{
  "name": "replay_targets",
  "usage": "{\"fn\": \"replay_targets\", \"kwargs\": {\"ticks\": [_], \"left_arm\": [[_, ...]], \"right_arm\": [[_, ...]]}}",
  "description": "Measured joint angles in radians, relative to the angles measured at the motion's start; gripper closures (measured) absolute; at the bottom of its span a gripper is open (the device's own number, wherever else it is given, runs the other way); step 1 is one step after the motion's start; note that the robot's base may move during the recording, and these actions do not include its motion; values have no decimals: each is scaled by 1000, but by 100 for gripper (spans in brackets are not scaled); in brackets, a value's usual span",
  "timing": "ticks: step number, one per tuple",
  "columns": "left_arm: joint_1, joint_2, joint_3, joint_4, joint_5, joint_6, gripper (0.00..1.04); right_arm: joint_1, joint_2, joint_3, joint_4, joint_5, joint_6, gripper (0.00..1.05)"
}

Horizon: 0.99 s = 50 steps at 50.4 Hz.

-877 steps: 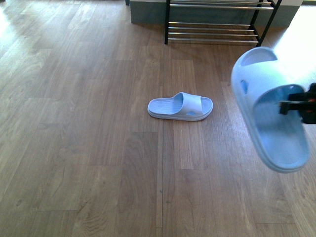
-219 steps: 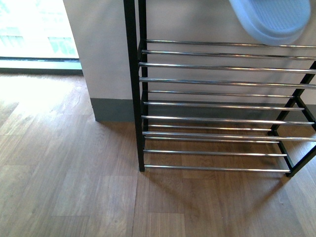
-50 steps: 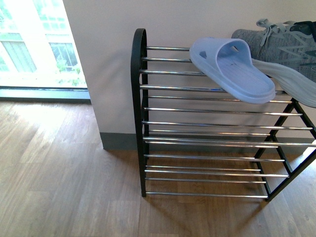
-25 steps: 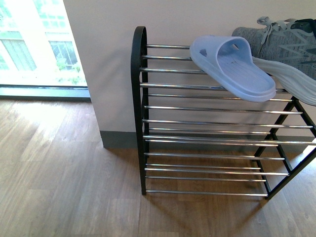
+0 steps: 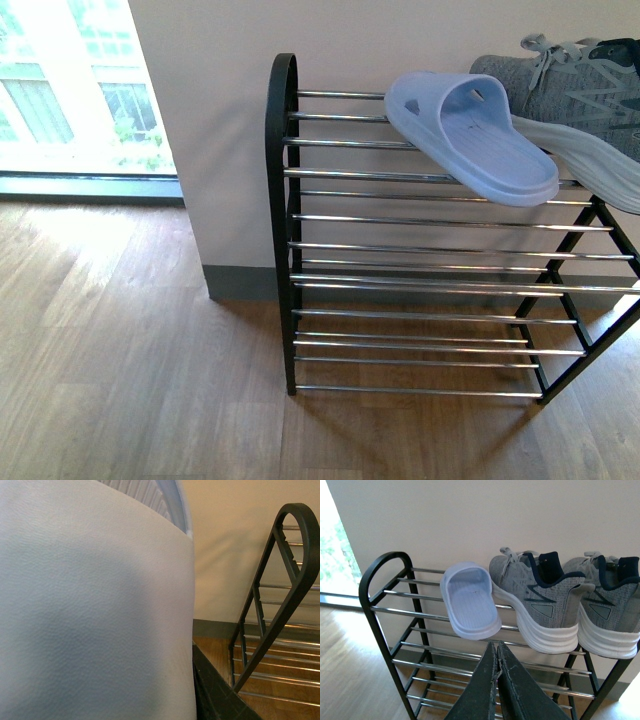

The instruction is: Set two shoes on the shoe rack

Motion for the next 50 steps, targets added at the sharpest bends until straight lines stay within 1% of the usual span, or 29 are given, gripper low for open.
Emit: {"fn": "replay_targets", "kwargs": {"ticks": [7,10,13,35,50], "left_arm": [[0,0,0,0,0,0,103],[0,0,0,0,0,0,103],[0,0,0,0,0,0,103],[0,0,0,0,0,0,103],[0,0,0,0,0,0,103]], "right_arm": [[0,-57,-16,-41,0,0,103],[0,-66,-36,-16,1,0,103],[0,-79,-37,-23,3,0,103],[0,-309,-37,-244,2,0,103],[0,-392,-37,-327,2,0,103]]}}
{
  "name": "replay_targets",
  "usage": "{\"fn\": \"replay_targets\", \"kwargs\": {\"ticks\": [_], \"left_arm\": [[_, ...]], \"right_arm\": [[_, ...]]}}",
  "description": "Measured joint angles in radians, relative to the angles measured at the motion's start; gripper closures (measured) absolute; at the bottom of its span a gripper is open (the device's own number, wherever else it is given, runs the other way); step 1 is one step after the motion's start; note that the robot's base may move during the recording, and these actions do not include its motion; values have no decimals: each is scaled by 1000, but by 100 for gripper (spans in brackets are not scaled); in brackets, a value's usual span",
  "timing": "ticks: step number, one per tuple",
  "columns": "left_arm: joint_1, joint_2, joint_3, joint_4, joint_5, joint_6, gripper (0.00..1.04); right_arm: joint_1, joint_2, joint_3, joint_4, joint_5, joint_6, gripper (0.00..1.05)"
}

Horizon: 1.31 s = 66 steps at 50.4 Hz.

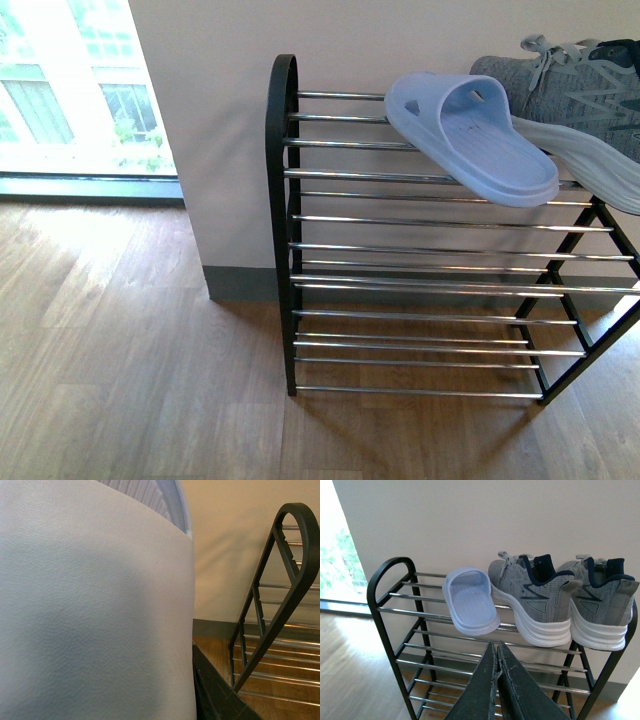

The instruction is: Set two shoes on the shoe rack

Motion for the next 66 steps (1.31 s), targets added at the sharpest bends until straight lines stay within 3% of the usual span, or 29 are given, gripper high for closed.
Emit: {"fn": "replay_targets", "kwargs": {"ticks": [6,12,27,37,54,57,66], "left_arm": [[0,0,0,0,0,0,103],[0,0,0,0,0,0,103],[0,0,0,0,0,0,103],[0,0,0,0,0,0,103],[1,0,0,0,-6,0,103],[1,0,0,0,-5,0,103],[0,0,0,0,0,0,103]], "right_arm": [[0,-31,0,-32,0,0,103],[0,-157,0,-184,0,0,103],[0,-189,0,-195,0,0,103],[0,-189,0,-195,0,0,64],[0,-190,0,-195,-3,0,13],[0,-190,0,-195,-3,2,8],[1,-190,0,-195,1,2,9]]}}
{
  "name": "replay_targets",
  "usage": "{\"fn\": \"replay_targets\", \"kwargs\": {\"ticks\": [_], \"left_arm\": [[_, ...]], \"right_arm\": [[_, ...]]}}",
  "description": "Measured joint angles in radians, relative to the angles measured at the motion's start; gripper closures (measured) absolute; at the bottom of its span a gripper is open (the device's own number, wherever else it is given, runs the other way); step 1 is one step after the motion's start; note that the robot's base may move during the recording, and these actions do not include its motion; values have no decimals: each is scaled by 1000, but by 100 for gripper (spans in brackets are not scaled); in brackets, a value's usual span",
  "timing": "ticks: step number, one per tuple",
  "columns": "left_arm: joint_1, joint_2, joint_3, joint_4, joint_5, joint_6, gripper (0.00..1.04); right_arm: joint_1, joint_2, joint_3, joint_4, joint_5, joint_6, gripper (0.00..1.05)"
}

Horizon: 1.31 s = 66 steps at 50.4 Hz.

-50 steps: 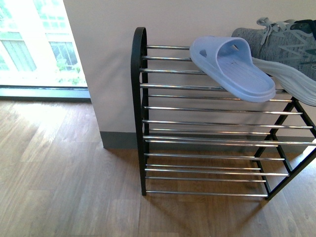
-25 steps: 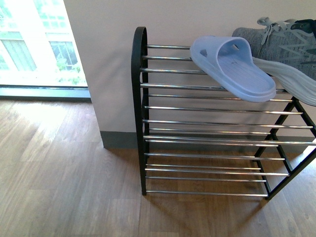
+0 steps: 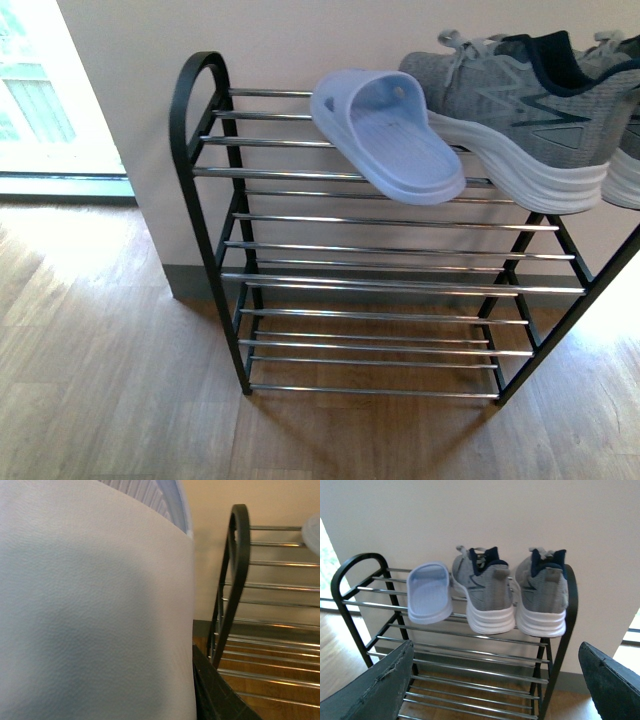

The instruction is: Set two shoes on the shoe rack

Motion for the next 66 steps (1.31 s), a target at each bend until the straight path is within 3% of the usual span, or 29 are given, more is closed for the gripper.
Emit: {"fn": "replay_targets", "kwargs": {"ticks": [23,29,33,41,44,48,66], "left_arm": [[-1,1,0,0,-1,-1,103],[-13,87,6,169,-128,-77,103],[-3,170,89,113,-66,-116,103],[35,422,352,59,269,-185,103],[56,508,441,45,345,-206,103],[78,609,542,20,384,-237,103],[92,929,872,-78,387,-362,103]], "right_arm": [[1,-1,0,-1,2,0,9],[1,-1,0,-1,2,0,9],[1,-1,0,-1,0,0,9],[1,-1,0,-1,0,0,9],[1,-1,0,-1,0,0,9],[1,-1,0,-1,0,0,9],[1,-1,0,-1,0,0,9]]}}
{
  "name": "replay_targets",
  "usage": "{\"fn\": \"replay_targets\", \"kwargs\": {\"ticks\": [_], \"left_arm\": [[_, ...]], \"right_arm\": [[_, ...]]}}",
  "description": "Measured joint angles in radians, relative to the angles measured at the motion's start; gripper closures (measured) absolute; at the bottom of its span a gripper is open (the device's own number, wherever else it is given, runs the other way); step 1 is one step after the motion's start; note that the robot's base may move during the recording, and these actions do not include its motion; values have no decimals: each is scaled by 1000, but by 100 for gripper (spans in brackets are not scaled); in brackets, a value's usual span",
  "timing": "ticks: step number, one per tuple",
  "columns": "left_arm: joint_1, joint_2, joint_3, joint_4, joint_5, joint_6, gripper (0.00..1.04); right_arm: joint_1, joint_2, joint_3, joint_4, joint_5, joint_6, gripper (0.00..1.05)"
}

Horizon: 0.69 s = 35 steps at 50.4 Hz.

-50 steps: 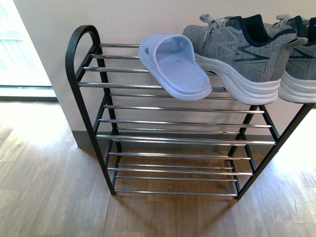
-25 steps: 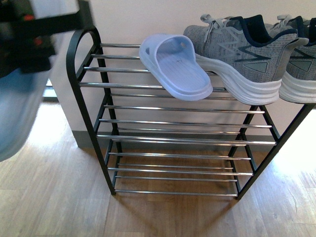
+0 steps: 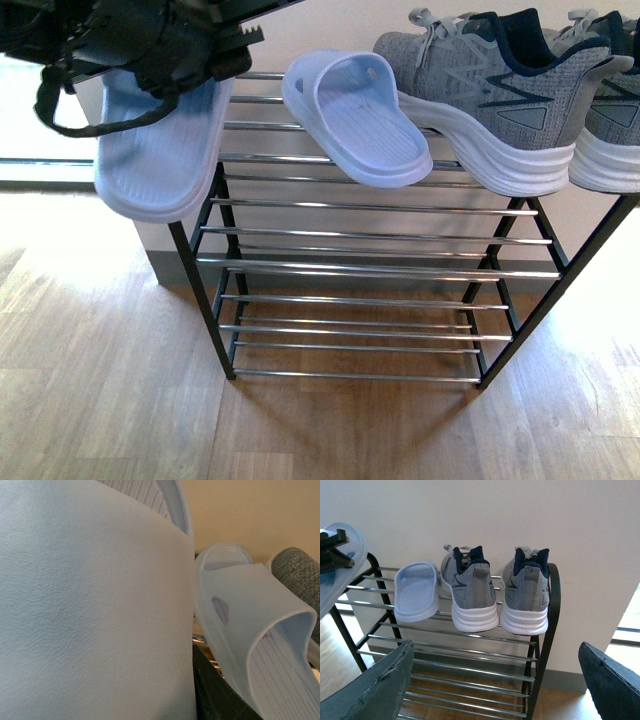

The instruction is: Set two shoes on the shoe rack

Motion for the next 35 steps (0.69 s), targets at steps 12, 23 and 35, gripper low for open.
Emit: {"fn": "replay_targets", "kwargs": {"ticks": [12,23,35], "left_arm": [[-2,108,145,-51,20,-54,103],[0,193,253,-114,8,-84,103],[1,274,386,-182,6,-99,103]], "right_arm": [[0,0,0,0,0,0,9],[0,0,0,0,0,0,9],[0,0,0,0,0,0,9]]}}
